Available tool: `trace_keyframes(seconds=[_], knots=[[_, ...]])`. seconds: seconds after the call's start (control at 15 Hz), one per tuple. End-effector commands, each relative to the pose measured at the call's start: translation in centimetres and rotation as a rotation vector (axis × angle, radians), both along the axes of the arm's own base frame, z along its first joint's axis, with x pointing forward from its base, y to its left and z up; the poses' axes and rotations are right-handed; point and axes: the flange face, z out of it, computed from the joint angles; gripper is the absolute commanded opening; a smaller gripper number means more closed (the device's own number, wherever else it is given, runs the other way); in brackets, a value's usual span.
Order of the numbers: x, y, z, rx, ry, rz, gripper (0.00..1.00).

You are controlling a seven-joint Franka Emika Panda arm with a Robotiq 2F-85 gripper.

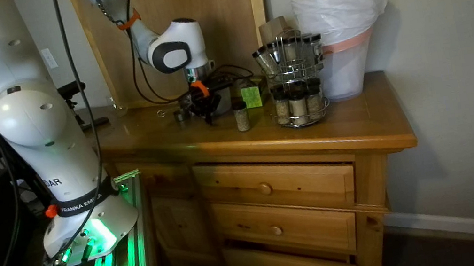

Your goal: Put the spoon inside the jug

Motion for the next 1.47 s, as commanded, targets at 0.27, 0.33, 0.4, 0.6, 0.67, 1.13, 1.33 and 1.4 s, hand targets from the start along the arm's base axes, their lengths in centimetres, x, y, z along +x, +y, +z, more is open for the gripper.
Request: trace_keyframes(seconds=[0.27, 0.33, 0.4, 0.6, 0.67, 1.13, 1.33, 1.4], knots=[[-5.9, -0.4, 3.2, 0.033, 0.177, 0.278, 0.02], [-6.4, -0.5, 3.6, 0.05, 0.192, 0.314, 0.02], [-6.8, -0.6, 4.0, 0.073, 0.207, 0.352, 0.02], [-8.1, -1.0, 4.9, 0.103, 0.254, 0.449, 0.02], [-8.4, -1.0, 5.2, 0.109, 0.267, 0.479, 0.02], [-9.6, -1.5, 7.4, 0.253, 0.241, 0.652, 0.02], [-8.5, -0.9, 8.5, 0.382, 0.145, 0.593, 0.02], [-7.8, -0.9, 9.0, 0.409, 0.115, 0.557, 0.02]])
